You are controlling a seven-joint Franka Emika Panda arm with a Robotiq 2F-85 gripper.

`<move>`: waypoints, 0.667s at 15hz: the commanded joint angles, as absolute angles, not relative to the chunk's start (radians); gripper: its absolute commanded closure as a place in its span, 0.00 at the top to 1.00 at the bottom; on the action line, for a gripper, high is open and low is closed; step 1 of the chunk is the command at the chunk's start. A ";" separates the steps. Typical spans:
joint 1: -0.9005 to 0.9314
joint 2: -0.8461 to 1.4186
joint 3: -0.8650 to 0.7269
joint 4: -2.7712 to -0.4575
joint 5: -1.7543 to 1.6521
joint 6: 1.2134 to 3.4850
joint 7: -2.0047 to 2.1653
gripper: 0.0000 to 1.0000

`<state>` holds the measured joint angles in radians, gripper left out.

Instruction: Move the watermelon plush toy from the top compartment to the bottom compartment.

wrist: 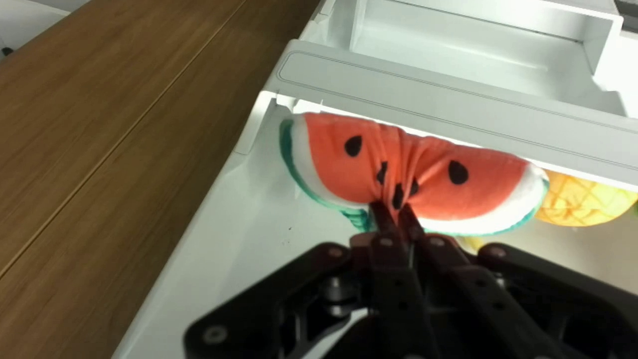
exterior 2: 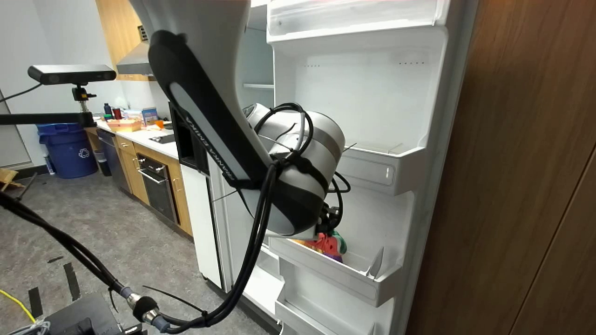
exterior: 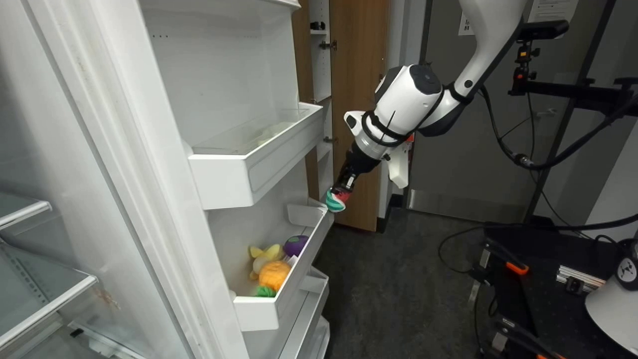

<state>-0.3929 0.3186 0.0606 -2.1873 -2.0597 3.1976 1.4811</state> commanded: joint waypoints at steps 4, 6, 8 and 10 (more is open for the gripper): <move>-0.419 0.358 0.137 -2.149 -2.097 3.170 1.526 0.01; -0.435 0.368 0.162 -2.134 -2.126 3.148 1.548 0.01; -0.454 0.375 0.187 -2.122 -2.174 3.124 1.582 0.01; -0.482 0.388 0.219 -2.116 -2.239 3.107 1.630 0.01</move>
